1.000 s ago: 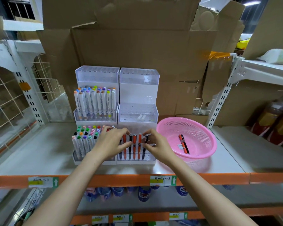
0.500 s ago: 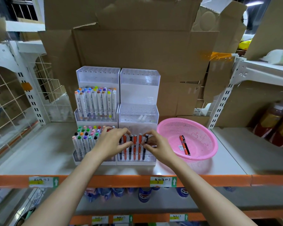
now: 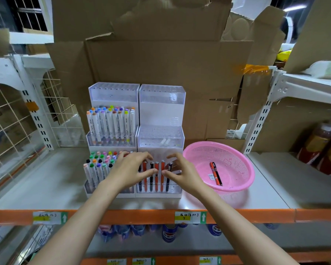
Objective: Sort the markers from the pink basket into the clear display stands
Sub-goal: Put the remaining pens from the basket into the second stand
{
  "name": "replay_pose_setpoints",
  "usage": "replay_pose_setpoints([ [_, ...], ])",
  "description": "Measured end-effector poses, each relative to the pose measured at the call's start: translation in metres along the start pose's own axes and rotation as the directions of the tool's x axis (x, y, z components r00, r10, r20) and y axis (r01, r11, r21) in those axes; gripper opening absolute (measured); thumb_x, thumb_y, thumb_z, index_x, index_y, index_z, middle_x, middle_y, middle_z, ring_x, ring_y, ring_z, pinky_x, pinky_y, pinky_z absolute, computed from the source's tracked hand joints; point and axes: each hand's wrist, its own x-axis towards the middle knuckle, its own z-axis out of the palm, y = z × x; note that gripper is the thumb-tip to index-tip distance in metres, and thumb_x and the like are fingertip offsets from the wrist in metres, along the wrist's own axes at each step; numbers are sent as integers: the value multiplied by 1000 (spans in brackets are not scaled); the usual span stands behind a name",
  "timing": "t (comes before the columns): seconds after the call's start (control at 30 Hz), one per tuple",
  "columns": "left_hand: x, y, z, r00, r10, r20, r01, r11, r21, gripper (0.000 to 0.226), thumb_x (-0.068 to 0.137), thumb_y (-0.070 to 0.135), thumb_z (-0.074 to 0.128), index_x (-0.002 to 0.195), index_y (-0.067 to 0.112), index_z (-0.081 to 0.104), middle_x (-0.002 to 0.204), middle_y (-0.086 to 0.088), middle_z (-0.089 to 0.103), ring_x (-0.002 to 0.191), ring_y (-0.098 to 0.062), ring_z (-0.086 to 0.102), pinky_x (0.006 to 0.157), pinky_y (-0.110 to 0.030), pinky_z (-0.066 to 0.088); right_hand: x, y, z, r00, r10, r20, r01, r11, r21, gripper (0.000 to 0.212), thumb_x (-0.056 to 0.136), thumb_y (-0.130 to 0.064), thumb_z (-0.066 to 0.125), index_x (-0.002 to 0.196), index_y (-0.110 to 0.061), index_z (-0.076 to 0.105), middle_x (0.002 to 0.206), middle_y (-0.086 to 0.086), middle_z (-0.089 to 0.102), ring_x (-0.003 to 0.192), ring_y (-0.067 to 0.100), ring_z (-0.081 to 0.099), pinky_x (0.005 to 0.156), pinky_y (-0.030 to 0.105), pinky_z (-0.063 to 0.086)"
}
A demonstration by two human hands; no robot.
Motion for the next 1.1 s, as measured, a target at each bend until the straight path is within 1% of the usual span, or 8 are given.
replay_pose_setpoints([
  [0.23,17,28,-9,996,84,-9,-83,990,111,74,76,79,22,124,31,50,126,14,55,118,-8,49,102,-34,33,5,-4,-23,992,-63,-112,64,998,6,23,97,-30,53,115,-17,58,99,-6,66,93,8,63,74,10,46],
  [0.4,39,69,-4,973,225,41,-227,972,59,76,76,78,19,126,30,49,129,10,53,121,-12,47,104,-33,29,2,12,-49,966,-71,-248,56,996,-67,21,98,-23,49,111,-11,62,101,-4,66,91,11,61,76,14,45],
  [0.5,55,95,6,953,284,105,-293,953,80,61,87,68,30,130,28,46,133,8,50,122,-13,45,104,-33,28,-7,30,-67,972,20,-235,-64,981,-184,26,97,-21,52,120,-10,58,114,2,65,103,15,59,90,34,48],
  [0.57,65,111,16,940,319,118,-332,937,111,52,93,59,35,130,25,46,133,6,49,121,-14,45,100,-31,31,-16,43,-77,972,120,-202,-178,937,-301,35,96,-23,53,129,-11,52,127,6,59,115,19,55,98,34,43],
  [0.67,83,134,38,931,334,148,-353,927,128,50,94,56,35,129,23,47,130,4,50,118,-16,46,96,-33,35,-25,62,-92,949,281,-144,-316,851,-420,45,95,-26,53,137,-15,43,136,8,49,123,24,48,96,32,38],
  [0.87,115,166,86,932,129,338,-180,976,121,44,94,44,44,128,17,45,128,-7,48,117,-27,47,90,-40,41,-19,87,-116,882,456,-117,-450,743,-495,49,93,-24,53,139,-14,40,143,11,39,127,30,45,99,37,40],
  [1.0,131,170,115,902,-67,426,7,990,142,45,93,32,48,135,16,41,133,-9,47,120,-27,47,91,-38,42,-5,108,-119,862,496,-102,-463,690,-557,48,92,-18,52,138,-10,40,136,14,42,118,32,50,95,39,45],
  [1.1,141,172,134,870,-175,462,98,978,185,48,93,36,48,136,16,40,135,-10,46,122,-27,46,94,-39,41,7,125,-116,843,530,-89,-476,659,-583,43,91,-18,53,131,-9,44,130,15,46,112,34,53,92,42,47],
])
